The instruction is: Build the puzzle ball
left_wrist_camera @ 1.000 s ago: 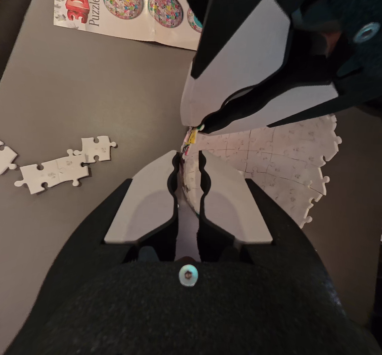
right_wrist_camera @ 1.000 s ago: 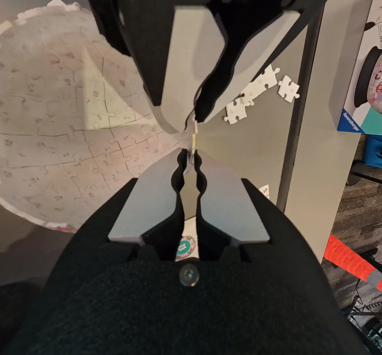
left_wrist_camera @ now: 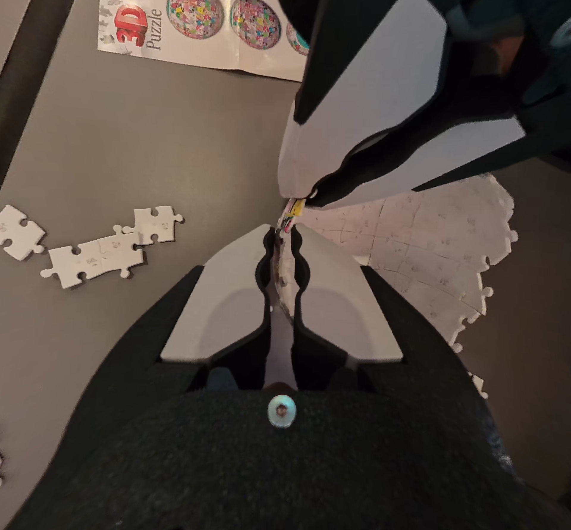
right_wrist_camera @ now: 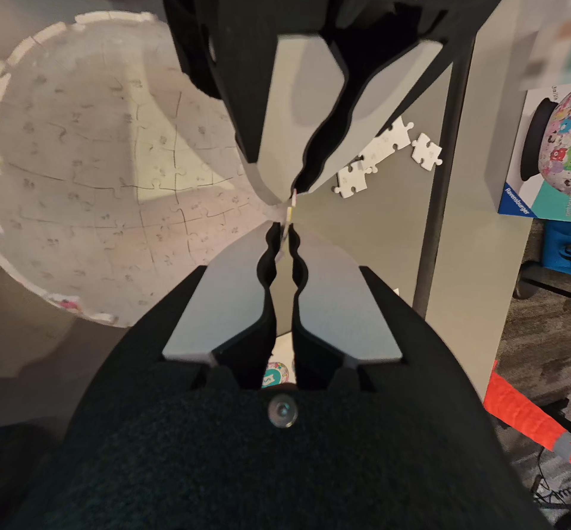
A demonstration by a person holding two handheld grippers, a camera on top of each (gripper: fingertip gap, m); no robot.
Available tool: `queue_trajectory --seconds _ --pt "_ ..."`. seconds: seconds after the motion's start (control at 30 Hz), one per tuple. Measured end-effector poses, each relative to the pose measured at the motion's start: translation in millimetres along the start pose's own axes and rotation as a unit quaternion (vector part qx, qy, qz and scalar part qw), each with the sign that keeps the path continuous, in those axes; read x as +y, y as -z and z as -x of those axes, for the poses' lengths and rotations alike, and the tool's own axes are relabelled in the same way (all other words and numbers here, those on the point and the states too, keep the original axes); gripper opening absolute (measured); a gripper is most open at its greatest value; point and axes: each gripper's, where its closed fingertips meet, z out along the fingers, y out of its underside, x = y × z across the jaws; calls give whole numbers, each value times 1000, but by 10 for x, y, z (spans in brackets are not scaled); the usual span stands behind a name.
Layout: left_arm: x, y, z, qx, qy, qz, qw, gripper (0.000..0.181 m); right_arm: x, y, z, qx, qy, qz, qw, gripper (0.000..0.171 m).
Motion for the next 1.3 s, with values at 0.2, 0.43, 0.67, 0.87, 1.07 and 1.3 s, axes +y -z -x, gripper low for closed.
queue_trajectory --seconds 0.2,0.43,0.67,0.87,1.07,1.3 --pt "19 -6 0 -4 -7 4 1000 9 -1 -14 6 -11 -15 1 1000 3" --pt "21 -22 5 -11 -14 7 1000 7 13 -24 15 -37 -43 -5 998 2" --pt "11 -12 14 -6 -5 2 1000 8 -67 43 -1 -4 3 -30 1000 14" --pt "13 -11 2 -6 -9 4 1000 8 -84 26 -37 0 8 -48 999 8" --pt "16 -24 5 -12 -16 6 1000 7 -99 16 -28 -12 7 -65 998 3" --pt "16 -26 5 -7 -8 5 1000 7 -97 17 -32 22 52 -47 997 4"
